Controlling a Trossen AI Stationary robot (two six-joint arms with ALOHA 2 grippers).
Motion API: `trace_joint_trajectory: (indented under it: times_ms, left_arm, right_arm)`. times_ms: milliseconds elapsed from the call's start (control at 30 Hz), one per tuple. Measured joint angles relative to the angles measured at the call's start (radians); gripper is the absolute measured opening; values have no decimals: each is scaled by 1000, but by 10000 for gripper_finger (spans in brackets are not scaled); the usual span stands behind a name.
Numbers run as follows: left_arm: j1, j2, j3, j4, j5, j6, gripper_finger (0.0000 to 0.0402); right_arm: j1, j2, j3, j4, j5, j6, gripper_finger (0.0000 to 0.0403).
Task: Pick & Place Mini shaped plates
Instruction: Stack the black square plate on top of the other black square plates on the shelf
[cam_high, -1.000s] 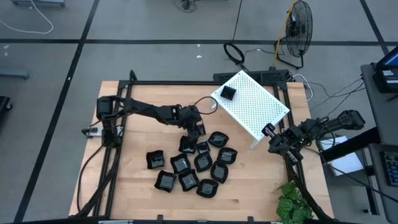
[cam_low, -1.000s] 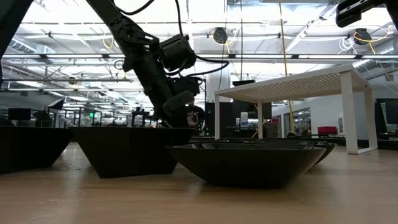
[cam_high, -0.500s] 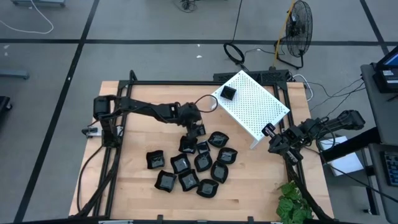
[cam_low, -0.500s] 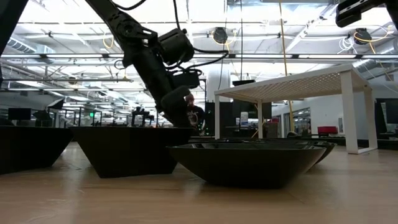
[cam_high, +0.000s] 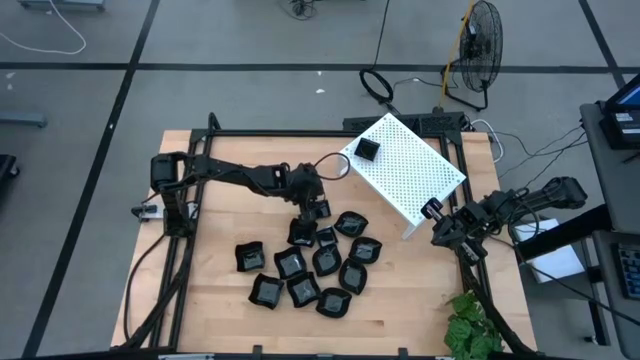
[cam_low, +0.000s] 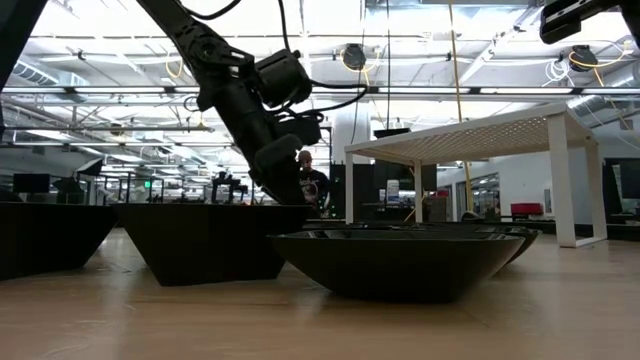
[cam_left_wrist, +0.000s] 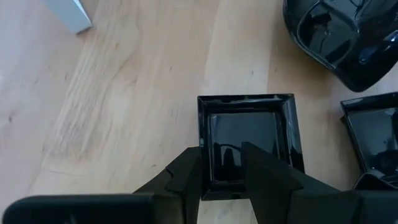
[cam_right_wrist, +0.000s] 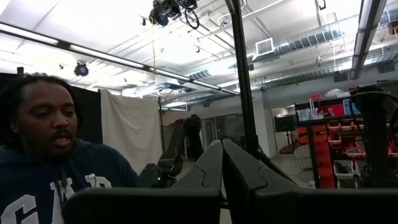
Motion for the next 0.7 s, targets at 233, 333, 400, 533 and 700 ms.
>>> trace_joint_trajectory:
  times_ms: [233,333,400,533,700]
  left_arm:
    - [11,7,0,-10,-1,-24,115]
    - [15,7,0,-12,-1,-24,115]
    - [15,7,0,-10,-1,-25,115]
    - [15,7,0,-11,0,-26,115]
    - [17,7,0,-27,6,-26,115]
  right_arm:
    - [0,0,0,0,0,0,0]
    - [0,0,0,0,0,0,0]
    - [0,0,0,0,0,0,0]
    - [0,0,0,0,0,0,0]
    - [0,0,0,0,0,0,0]
